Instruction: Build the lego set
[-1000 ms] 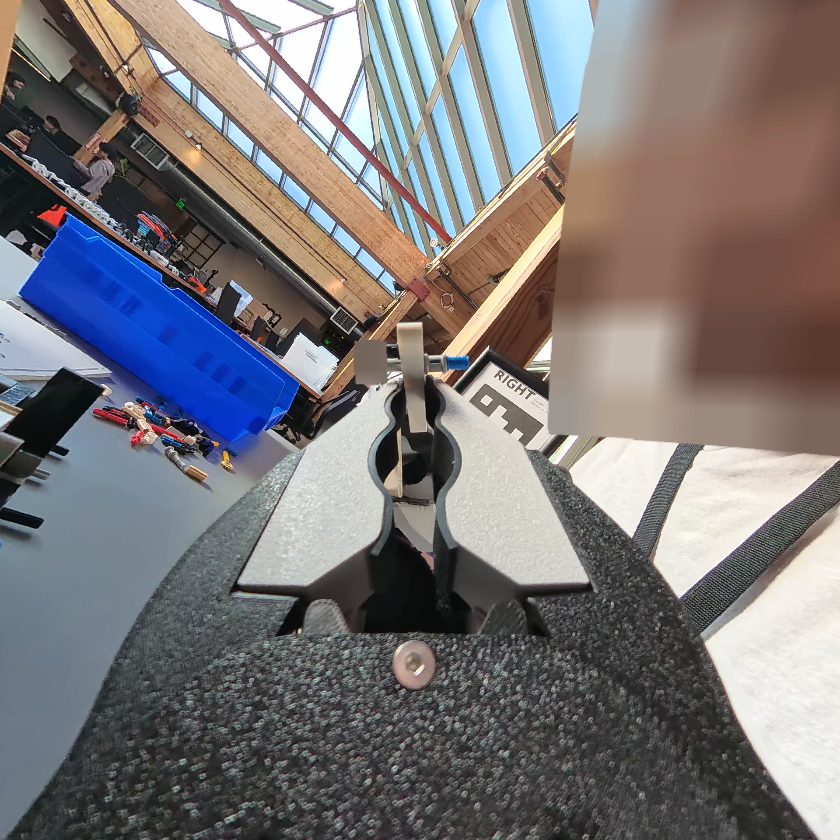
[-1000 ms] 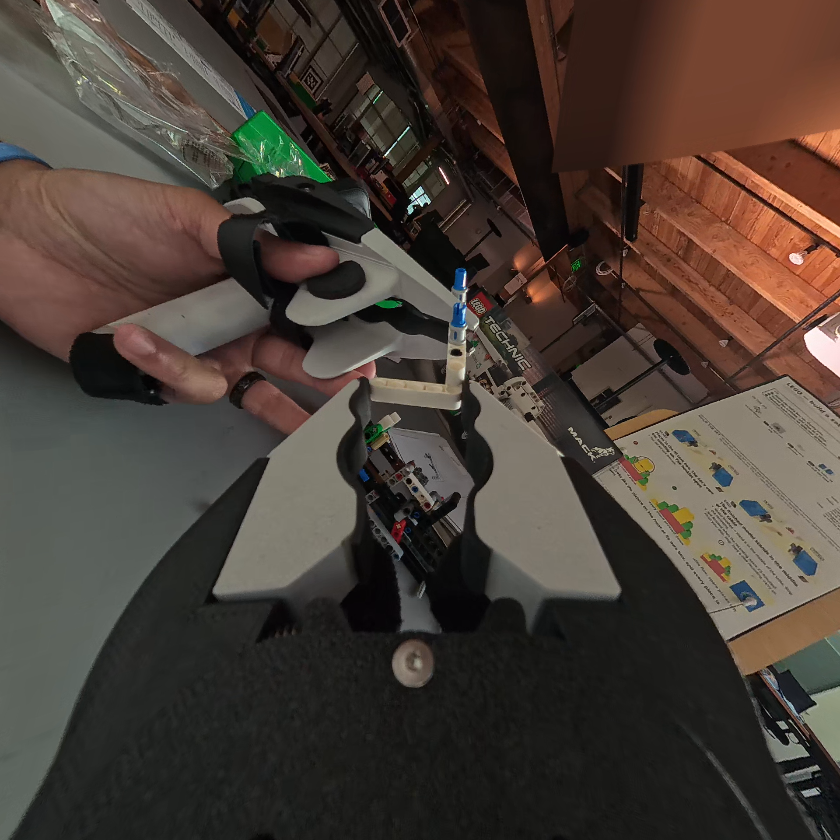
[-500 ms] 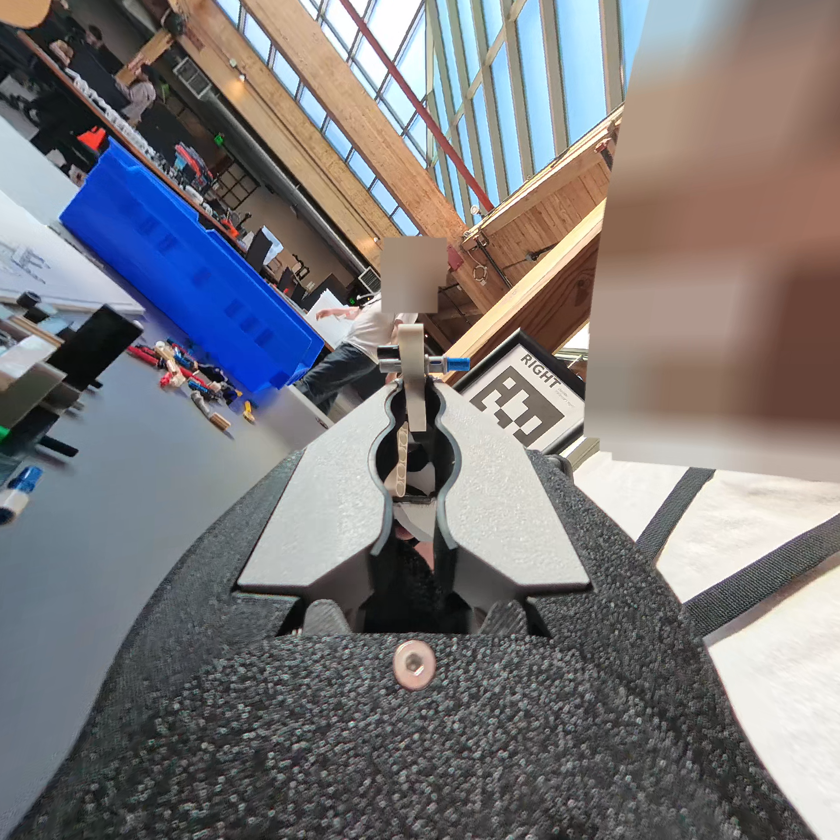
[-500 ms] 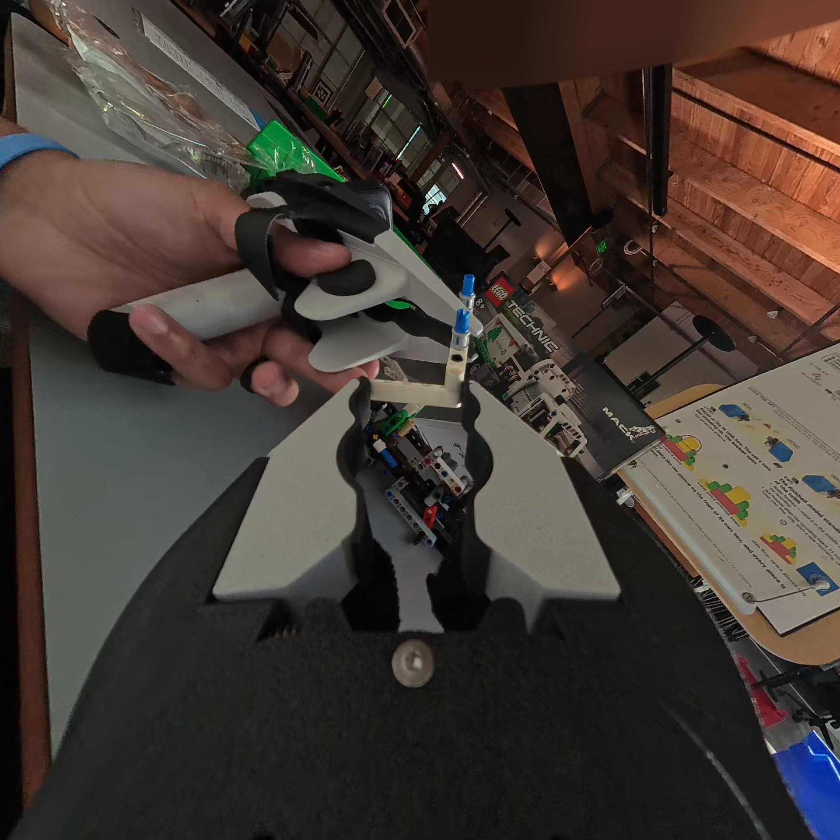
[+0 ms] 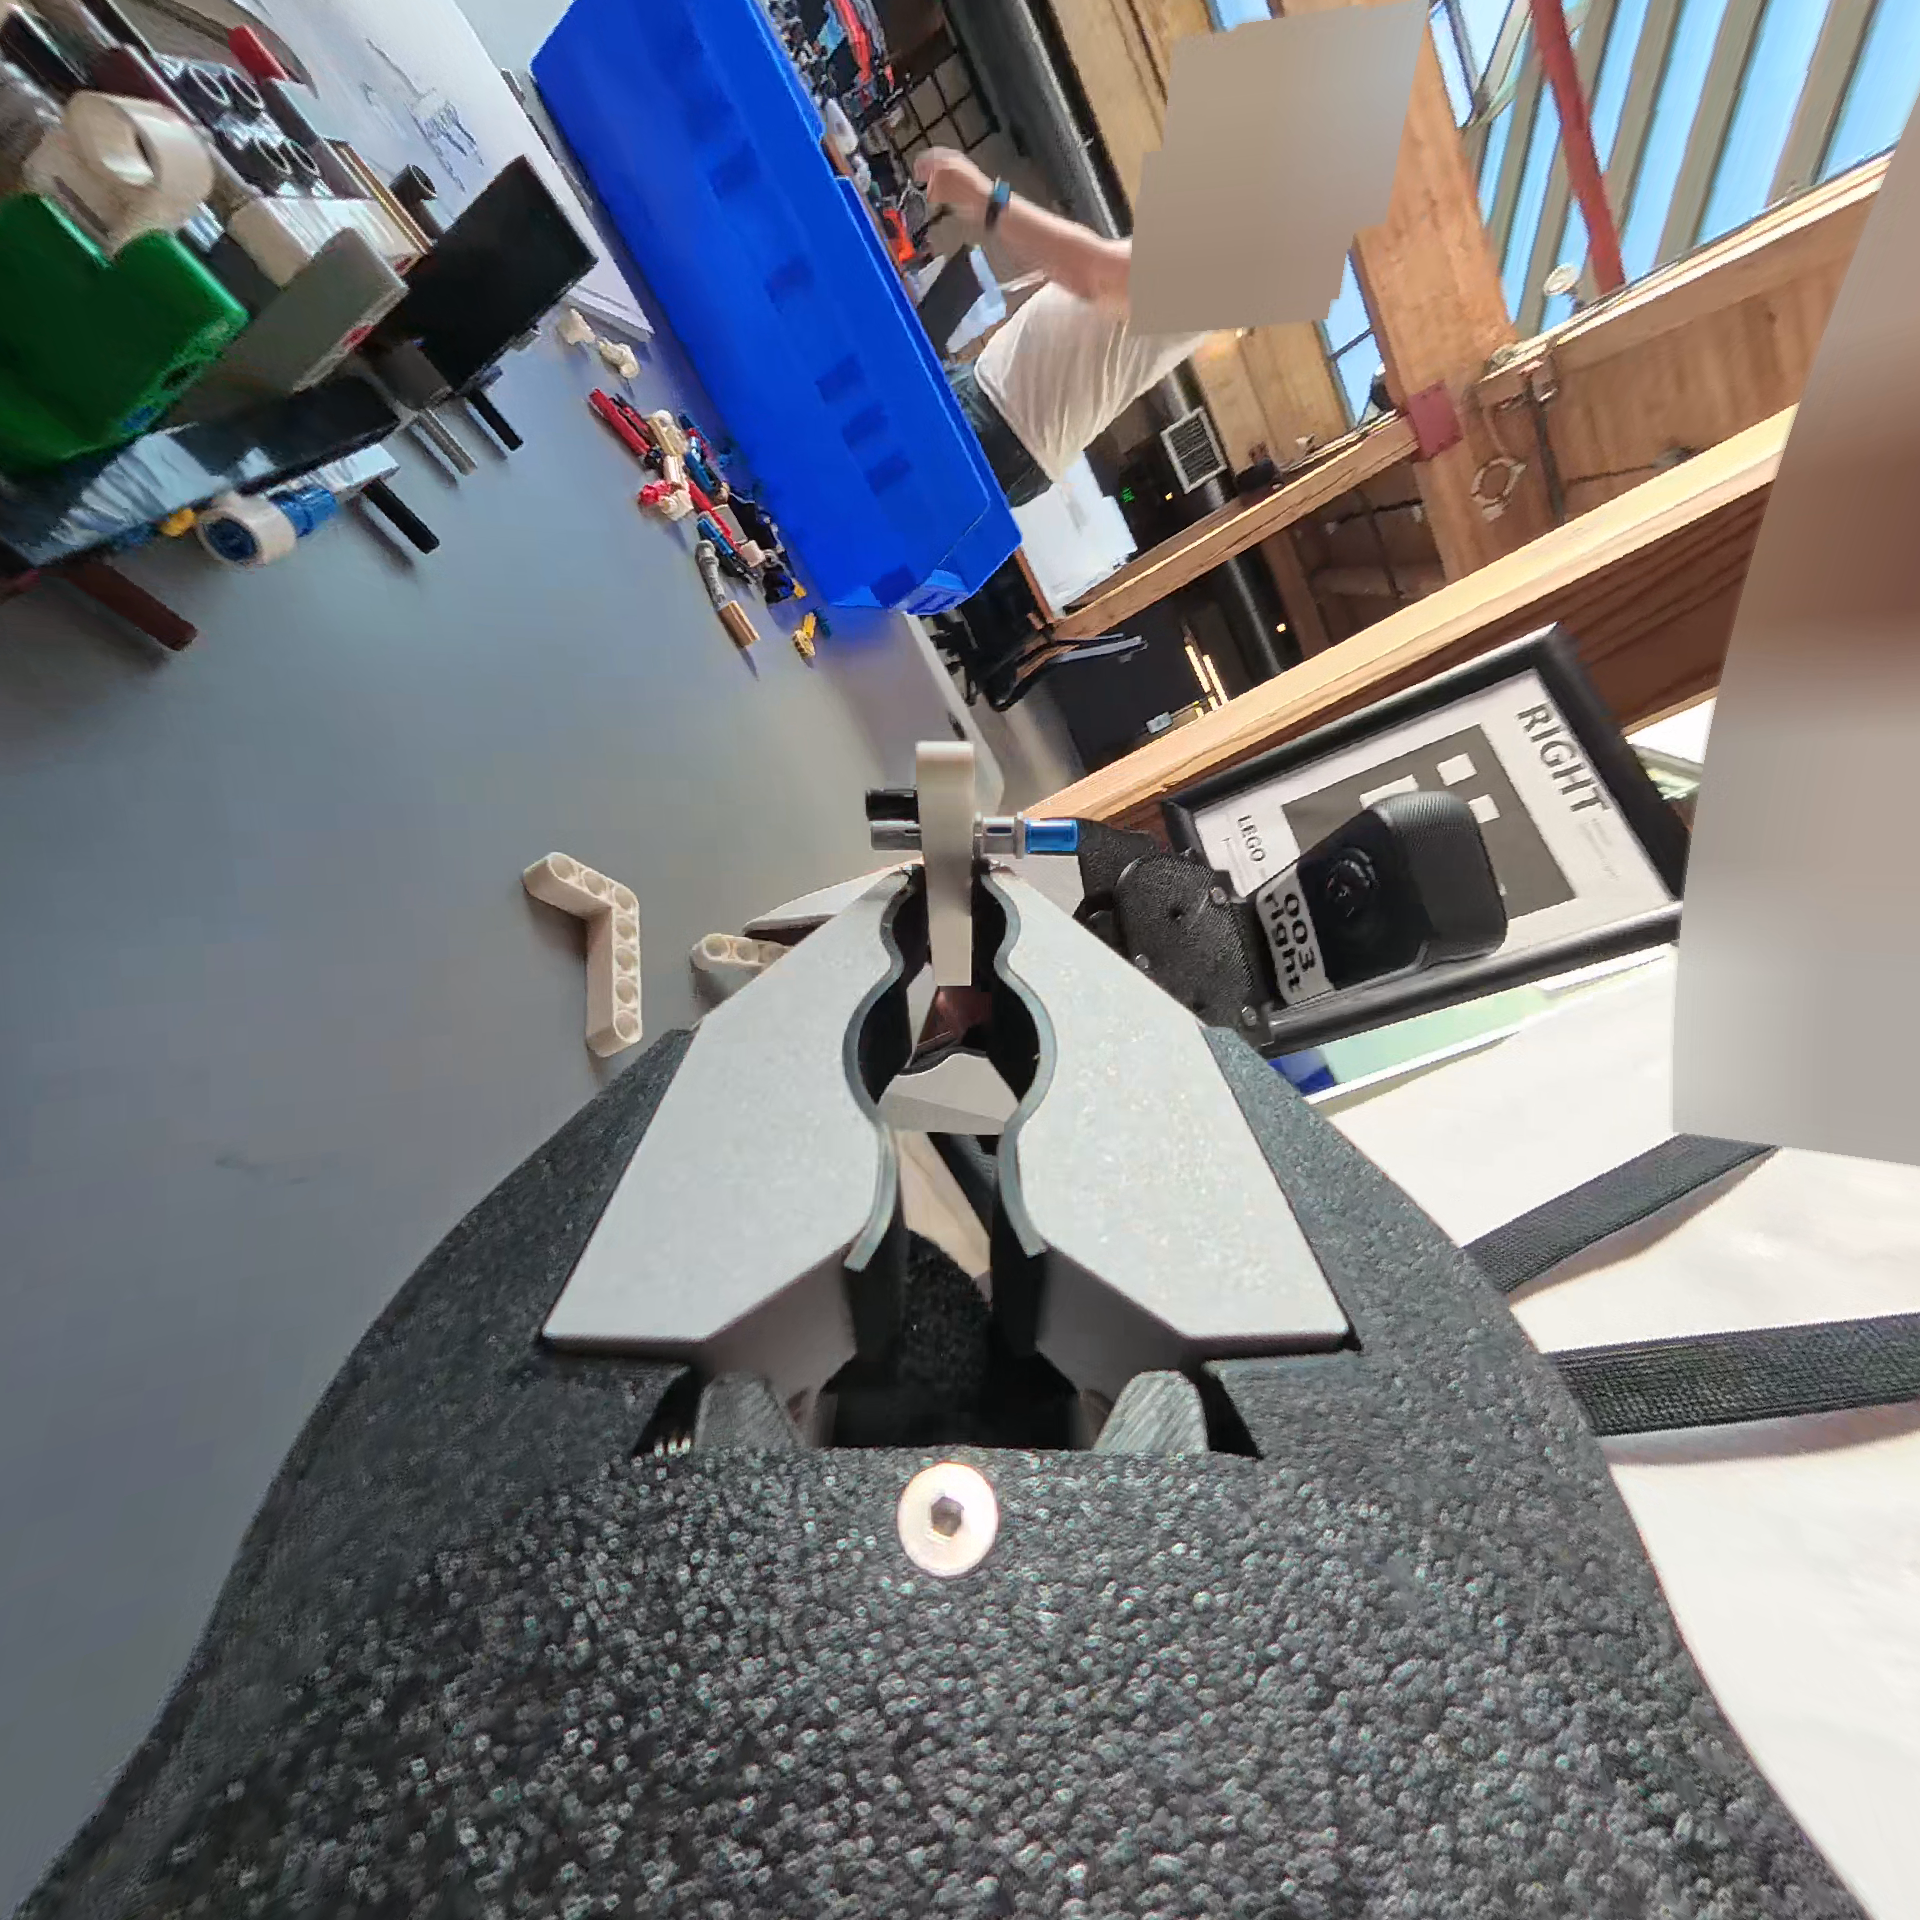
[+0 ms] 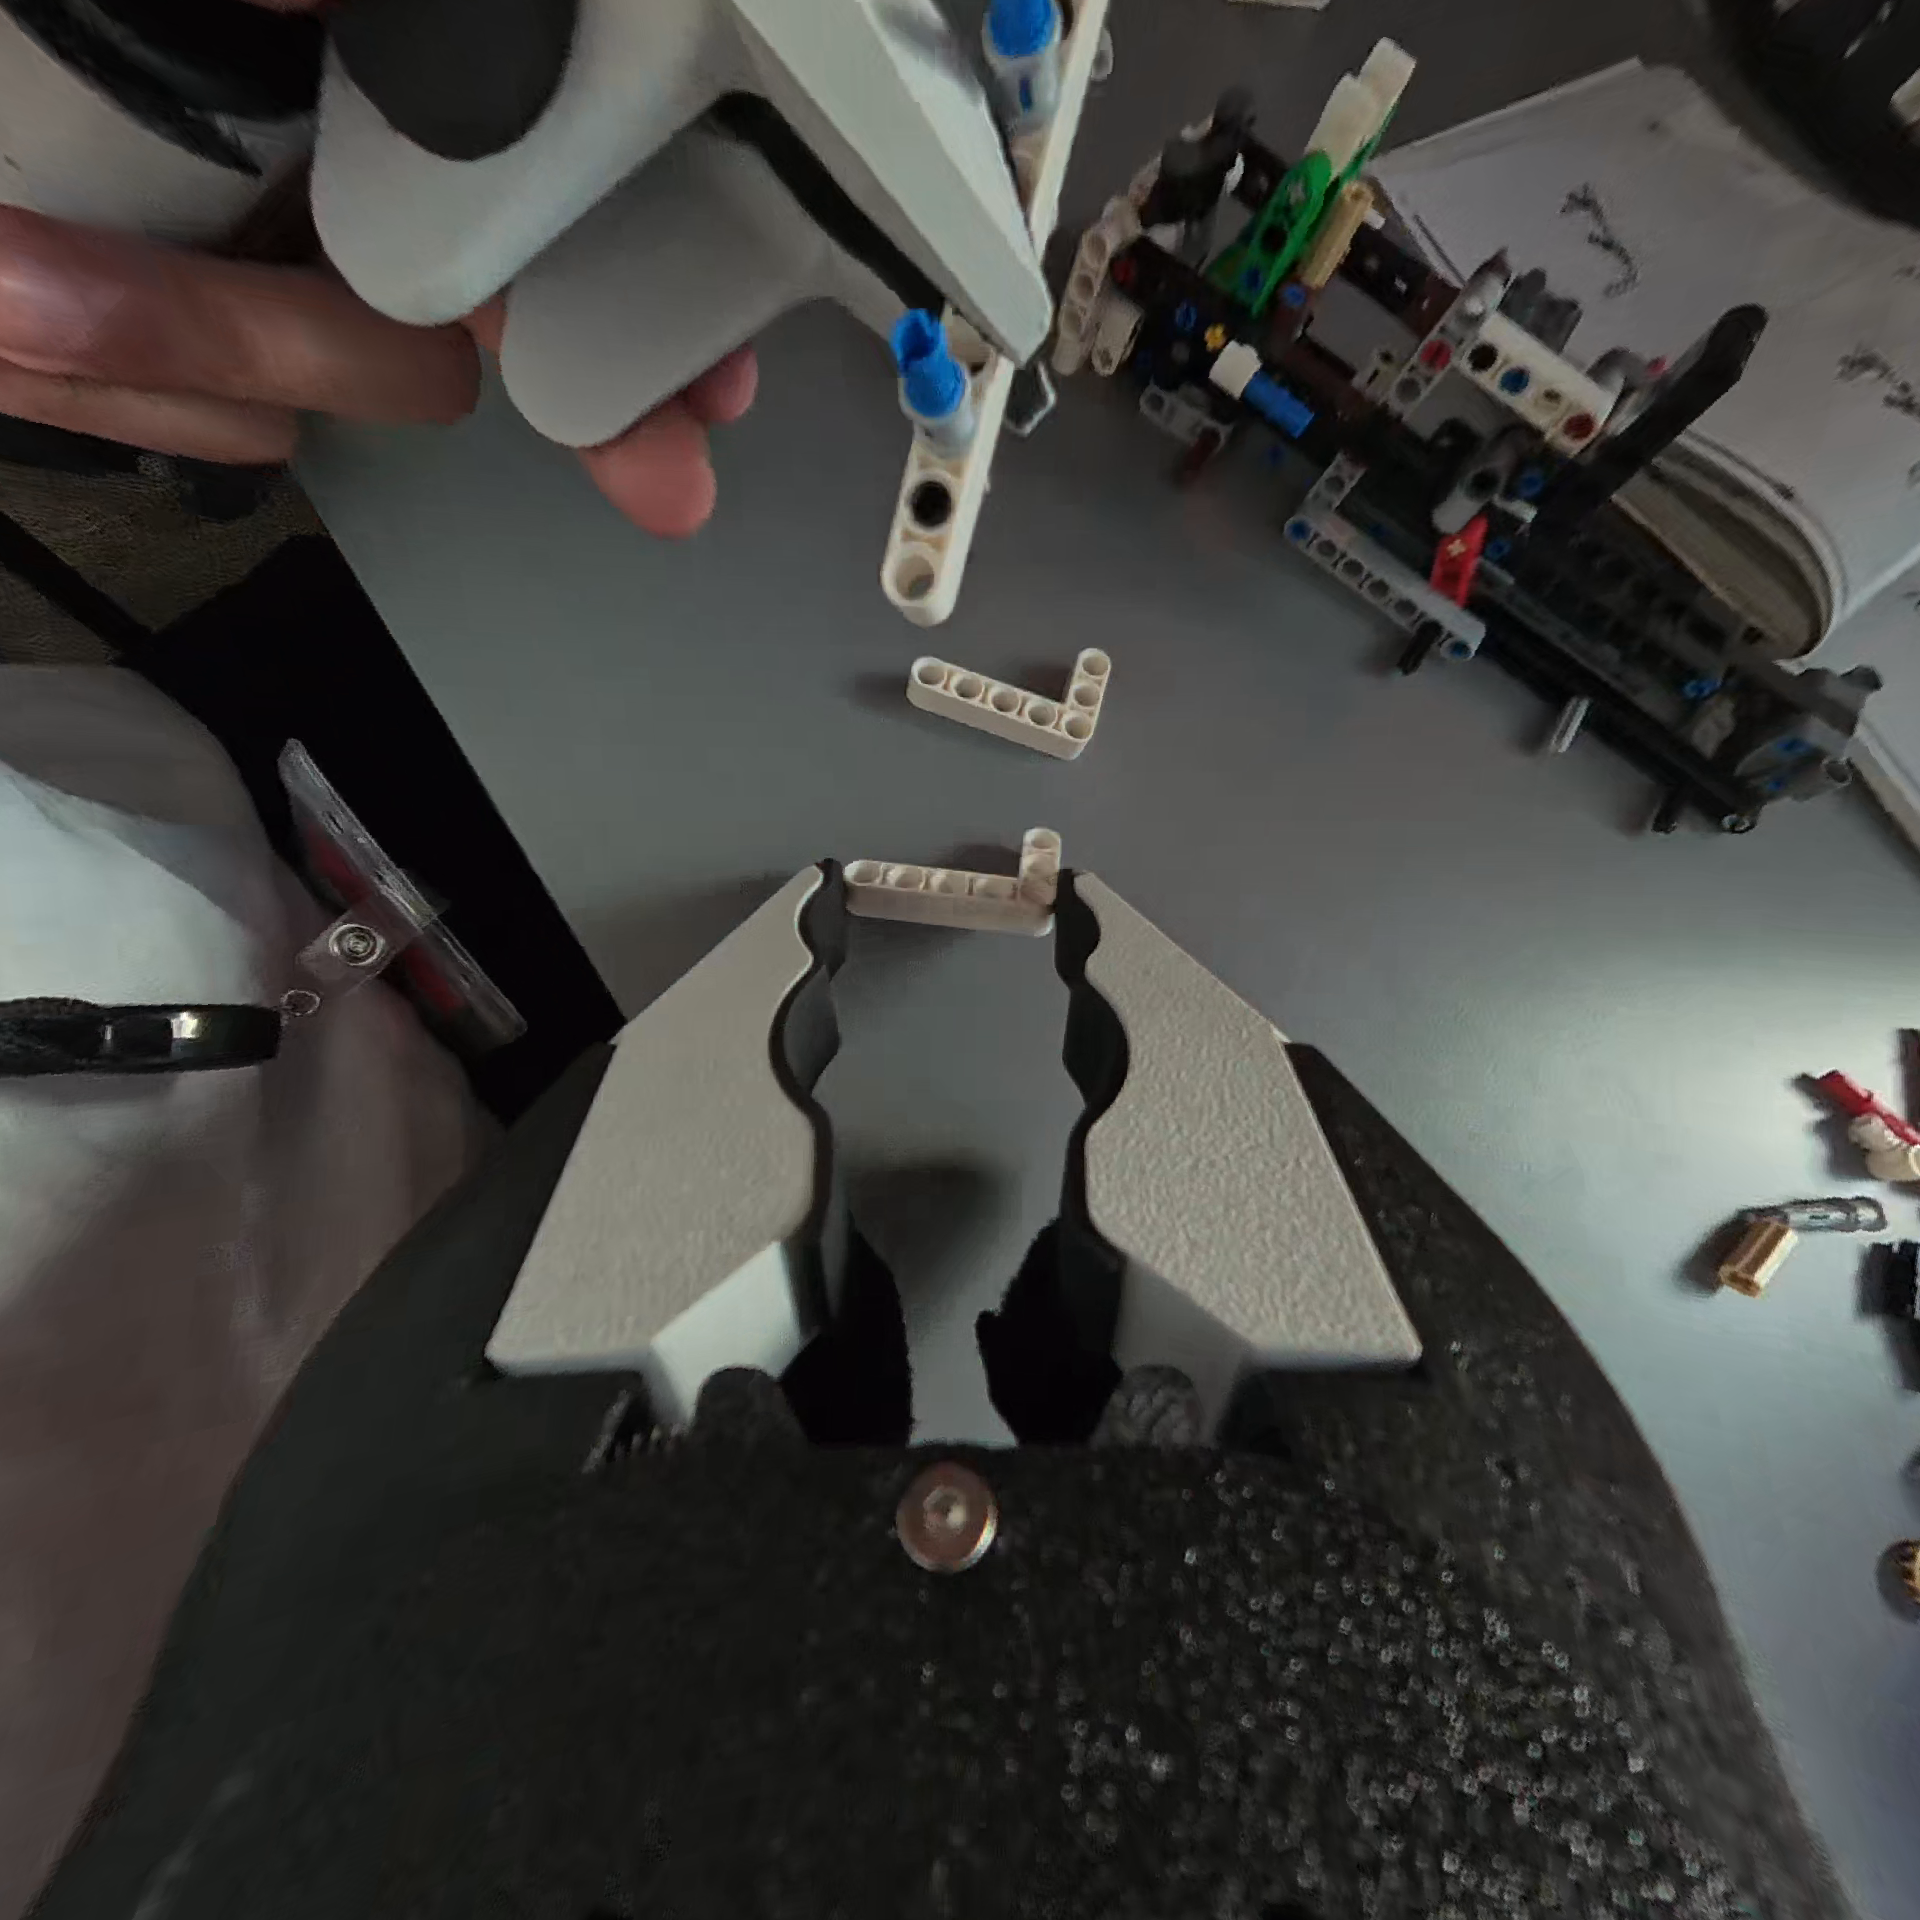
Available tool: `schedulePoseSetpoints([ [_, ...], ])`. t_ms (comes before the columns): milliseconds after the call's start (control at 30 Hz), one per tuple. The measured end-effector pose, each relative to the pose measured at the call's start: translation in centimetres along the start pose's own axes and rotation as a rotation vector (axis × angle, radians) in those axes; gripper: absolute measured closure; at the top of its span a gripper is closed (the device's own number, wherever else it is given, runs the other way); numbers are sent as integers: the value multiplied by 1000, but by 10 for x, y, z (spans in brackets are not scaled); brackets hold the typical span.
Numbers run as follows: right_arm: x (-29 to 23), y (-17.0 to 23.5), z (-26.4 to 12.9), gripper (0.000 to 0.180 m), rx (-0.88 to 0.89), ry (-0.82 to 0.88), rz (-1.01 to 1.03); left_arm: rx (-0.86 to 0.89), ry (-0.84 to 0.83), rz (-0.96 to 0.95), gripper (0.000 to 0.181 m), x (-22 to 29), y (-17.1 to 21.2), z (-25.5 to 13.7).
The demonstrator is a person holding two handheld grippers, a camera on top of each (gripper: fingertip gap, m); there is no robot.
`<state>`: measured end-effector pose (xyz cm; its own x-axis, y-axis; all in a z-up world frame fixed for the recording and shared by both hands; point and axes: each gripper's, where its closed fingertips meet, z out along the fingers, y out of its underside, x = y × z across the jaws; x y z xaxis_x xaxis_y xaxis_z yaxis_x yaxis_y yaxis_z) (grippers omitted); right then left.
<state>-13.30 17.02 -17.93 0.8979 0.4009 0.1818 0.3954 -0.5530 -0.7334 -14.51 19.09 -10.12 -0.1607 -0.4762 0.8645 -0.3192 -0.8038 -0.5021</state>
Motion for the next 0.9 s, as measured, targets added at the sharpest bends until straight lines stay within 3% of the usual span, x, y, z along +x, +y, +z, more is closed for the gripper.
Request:
schedulePoseSetpoints([
  [233, 1, -4, -7, 132, 20, -132, 136, -47, -83, 302, 176, -1, 5, 5],
  [333, 4, -34, -25, 137, 201, -301, 299, -94, -114, 612, 175, 2, 4, 1],
  [433, 7, -68, -48, 131, 391, -609, 552, -153, -147, 963, 175, 3, 0, 0],
  [567, 7, -79, -36, 120, 399, -767, 707, -125, -30, 1424, 175, 26, 2, -1],
  [767, -15, -103, -61, 140, 508, -1171, 802, -34, 187, 1405, 176, 59, 4, -10],
  [800, -17, -107, -67, 151, 538, -1219, 806, -26, 203, 1392, 175, 61, 5, -10],
  [900, -16, -112, -73, 162, 599, -1252, 816, 30, 237, 1354, 176, 68, 3, -13],
])
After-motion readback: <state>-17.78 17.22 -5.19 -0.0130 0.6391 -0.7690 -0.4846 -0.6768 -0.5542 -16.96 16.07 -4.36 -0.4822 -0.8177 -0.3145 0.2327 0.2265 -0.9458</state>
